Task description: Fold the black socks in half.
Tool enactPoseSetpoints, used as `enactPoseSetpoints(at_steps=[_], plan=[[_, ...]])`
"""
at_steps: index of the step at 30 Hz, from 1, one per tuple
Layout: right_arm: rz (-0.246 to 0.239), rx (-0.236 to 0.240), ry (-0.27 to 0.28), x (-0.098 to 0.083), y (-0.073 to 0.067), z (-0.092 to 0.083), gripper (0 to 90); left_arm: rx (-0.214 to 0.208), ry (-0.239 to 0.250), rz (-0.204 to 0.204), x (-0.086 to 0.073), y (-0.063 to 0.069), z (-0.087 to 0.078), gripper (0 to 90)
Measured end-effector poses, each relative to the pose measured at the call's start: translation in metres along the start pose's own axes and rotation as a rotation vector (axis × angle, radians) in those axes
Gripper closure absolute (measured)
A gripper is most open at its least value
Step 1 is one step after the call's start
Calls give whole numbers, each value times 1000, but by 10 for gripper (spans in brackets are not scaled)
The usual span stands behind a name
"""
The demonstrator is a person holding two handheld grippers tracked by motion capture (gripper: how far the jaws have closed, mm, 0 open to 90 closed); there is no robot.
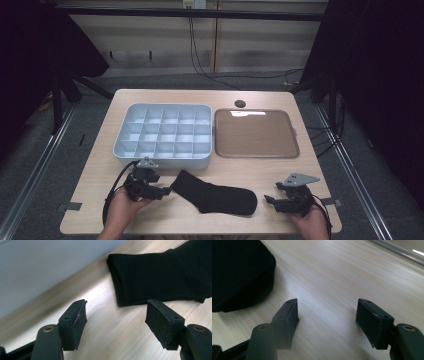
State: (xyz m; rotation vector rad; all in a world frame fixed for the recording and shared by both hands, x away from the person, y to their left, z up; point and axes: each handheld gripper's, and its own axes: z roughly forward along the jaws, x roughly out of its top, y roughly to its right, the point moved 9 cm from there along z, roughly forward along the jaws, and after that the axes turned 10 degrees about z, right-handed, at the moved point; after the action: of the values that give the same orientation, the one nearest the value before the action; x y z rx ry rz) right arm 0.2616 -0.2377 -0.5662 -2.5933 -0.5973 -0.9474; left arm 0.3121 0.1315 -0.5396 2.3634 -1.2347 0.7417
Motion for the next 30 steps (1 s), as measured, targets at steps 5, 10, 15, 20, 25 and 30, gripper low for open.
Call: enactPoseSetpoints(at_steps=[5, 10, 15, 20, 25, 30], plan=[[-25, 22, -12, 0, -8, 0, 377, -3, -1, -2, 6, 4, 2, 324], [-45, 38, -13, 0, -14, -6, 478, 1, -7, -7, 9, 4, 6, 325], [-61, 73, -36, -3, -18, -9, 598, 12, -12, -9, 12, 4, 8, 330], [-102, 114, -61, -7, -29, -7, 669, 32, -17, -16, 14, 2, 10, 345], [-141, 140, -68, -8, -37, -8, 736, 29, -31, -11, 15, 4, 16, 346], [-164, 162, -72, -11, -43, -9, 851, 37, -37, -35, 13, 1, 19, 346]])
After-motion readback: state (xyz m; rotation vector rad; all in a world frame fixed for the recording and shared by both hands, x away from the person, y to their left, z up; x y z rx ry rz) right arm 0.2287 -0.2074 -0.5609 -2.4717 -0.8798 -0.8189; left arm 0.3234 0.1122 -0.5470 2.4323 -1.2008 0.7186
